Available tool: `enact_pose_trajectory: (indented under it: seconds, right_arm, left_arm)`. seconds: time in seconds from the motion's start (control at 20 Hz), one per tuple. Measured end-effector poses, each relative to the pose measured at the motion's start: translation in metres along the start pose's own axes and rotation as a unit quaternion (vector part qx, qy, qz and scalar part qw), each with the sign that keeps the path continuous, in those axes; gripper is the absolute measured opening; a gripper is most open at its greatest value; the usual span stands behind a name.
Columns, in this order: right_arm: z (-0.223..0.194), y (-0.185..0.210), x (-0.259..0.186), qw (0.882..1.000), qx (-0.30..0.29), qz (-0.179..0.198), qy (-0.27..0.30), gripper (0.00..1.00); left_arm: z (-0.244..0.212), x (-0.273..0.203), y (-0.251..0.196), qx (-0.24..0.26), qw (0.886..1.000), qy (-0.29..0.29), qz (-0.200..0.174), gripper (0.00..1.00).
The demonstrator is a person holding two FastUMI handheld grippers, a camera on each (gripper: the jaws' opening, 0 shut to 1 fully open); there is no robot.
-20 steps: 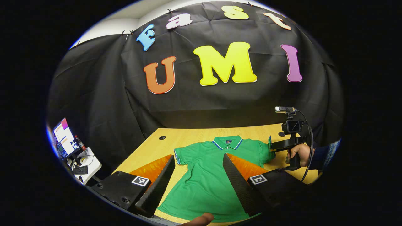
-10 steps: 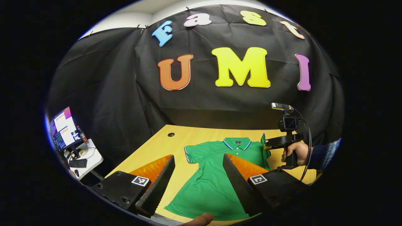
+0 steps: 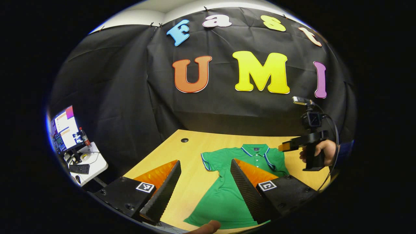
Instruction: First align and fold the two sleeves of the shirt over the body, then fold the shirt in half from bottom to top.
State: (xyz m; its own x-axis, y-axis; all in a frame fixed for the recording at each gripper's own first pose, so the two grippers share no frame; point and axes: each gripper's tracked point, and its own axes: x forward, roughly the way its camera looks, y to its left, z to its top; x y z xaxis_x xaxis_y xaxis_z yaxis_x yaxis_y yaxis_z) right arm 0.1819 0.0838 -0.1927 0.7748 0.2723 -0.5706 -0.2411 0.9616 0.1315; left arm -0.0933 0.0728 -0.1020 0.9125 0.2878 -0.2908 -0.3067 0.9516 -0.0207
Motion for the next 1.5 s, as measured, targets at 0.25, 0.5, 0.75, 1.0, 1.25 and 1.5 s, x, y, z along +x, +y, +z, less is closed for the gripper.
enact_pose_trajectory:
  seconds: [0.25,0.5,0.75,1.0,1.25,1.5]
  right_arm:
    - [0.013,-0.003,-0.048,0.999,0.0,-0.032,-0.04,0.95]
    - [0.017,-0.005,-0.118,0.994,0.001,-0.066,-0.085,0.94]
    - [-0.005,-0.002,-0.183,0.988,0.009,-0.107,-0.115,0.94]
    - [-0.044,0.009,-0.243,0.985,0.007,-0.129,-0.118,0.97]
    - [-0.084,0.009,-0.279,0.986,0.015,-0.132,-0.099,0.95]
    - [-0.084,-0.006,-0.291,0.985,0.033,-0.137,-0.096,0.96]
  left_arm:
    - [-0.021,0.051,0.021,0.001,0.999,0.036,-0.008,1.0]
    - [-0.065,0.134,0.011,-0.003,0.993,0.105,-0.049,1.0]
    - [-0.102,0.218,-0.008,0.007,0.986,0.15,-0.071,1.0]
    - [-0.137,0.282,-0.026,-0.009,0.977,0.206,-0.059,0.93]
    - [-0.153,0.303,-0.026,-0.061,0.966,0.249,-0.042,0.71]
    - [-0.171,0.307,-0.024,-0.034,0.955,0.291,-0.042,0.41]
